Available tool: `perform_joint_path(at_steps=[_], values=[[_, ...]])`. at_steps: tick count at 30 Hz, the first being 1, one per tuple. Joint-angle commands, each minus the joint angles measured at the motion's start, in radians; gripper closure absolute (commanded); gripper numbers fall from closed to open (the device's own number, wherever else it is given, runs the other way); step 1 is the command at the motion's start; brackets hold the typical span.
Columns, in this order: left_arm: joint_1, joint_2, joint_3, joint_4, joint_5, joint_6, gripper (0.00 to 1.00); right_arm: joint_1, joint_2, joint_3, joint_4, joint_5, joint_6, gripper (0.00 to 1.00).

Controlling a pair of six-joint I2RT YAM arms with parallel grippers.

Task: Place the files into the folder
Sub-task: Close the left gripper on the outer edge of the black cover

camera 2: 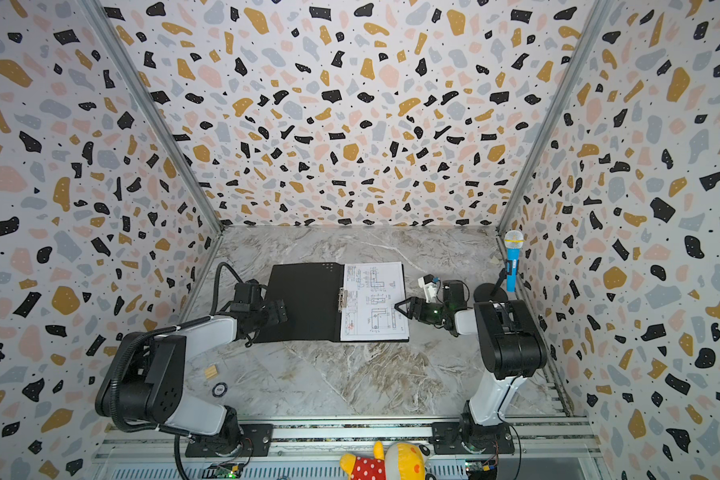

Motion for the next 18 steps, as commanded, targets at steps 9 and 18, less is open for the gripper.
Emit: perform_joint_path(at_steps=[9, 18], values=[[-0.094, 0.055, 0.004, 0.139, 0.315, -0.114, 0.00, -0.054, 0.037, -0.038, -0.202, 0.054, -0.003, 0.24], [-0.030, -0.015, 0.021, -0.022, 0.299, -0.070, 0.00, -0.065, -0.038, -0.004, -0.303, 0.125, -0.027, 0.23]])
